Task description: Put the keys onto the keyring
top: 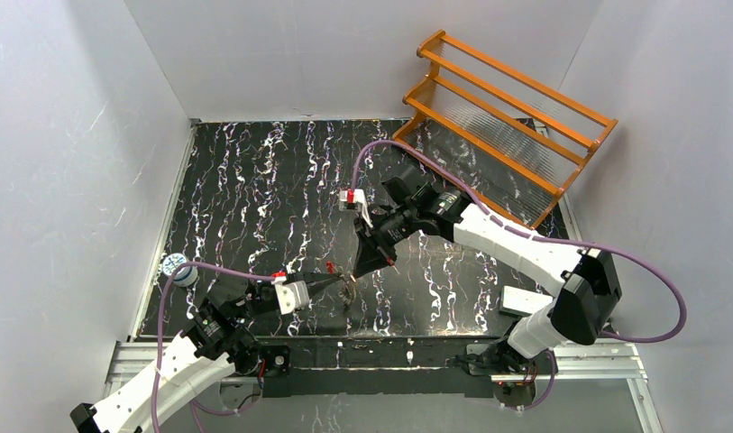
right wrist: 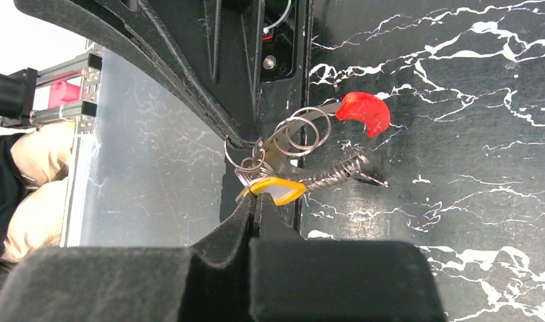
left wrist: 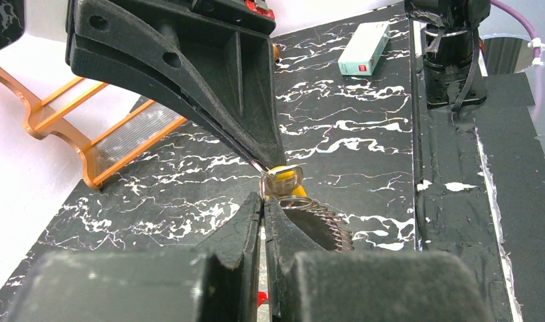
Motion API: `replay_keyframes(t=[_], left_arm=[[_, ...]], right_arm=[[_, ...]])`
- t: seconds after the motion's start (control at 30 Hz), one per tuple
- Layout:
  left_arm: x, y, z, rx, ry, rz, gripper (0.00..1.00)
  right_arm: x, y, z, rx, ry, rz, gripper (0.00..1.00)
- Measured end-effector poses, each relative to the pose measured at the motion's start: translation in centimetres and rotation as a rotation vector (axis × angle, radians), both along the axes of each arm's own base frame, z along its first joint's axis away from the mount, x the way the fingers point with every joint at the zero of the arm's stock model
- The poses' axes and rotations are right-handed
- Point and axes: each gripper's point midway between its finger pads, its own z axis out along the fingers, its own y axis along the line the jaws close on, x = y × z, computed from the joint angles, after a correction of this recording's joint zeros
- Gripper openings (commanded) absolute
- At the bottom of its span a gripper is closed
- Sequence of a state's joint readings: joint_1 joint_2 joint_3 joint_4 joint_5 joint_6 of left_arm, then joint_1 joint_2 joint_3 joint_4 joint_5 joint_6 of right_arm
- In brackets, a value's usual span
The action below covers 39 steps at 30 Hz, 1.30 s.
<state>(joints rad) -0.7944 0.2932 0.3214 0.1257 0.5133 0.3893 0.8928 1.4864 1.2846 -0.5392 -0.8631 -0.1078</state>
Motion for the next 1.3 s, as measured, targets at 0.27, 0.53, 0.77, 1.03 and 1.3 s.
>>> replay_keyframes(t=[0.27, 0.53, 0.77, 1.03, 1.3], left_arm=[[0.0, 0.0, 0.0, 0.000, 0.000, 0.000, 0.00], [0.0, 0.0, 0.0, 0.000, 0.003, 0.000, 0.00], [0.0, 0.0, 0.0, -0.001, 0.007, 0.000, 0.00], [0.0, 0.0, 0.0, -0.001, 0.008, 0.000, 0.00], [0.0, 0.0, 0.0, -0.002, 0.009, -0.001, 0.00]], right_arm=[[0.7, -0.4, -0.7, -0.026, 0.022, -0.022, 0.01], [0.0, -0.7, -0.3, -0.008, 0.063, 0.020, 0.01], [-1.1, -0.8, 1.0, 0.050, 0.085, 0.082, 0.01], [-2.2, -1.1, 2.4, 0.103, 0.110, 0.133, 0.01], [-1.3, -0.5, 2.2, 0.079, 0.106, 0.091, 0.01]])
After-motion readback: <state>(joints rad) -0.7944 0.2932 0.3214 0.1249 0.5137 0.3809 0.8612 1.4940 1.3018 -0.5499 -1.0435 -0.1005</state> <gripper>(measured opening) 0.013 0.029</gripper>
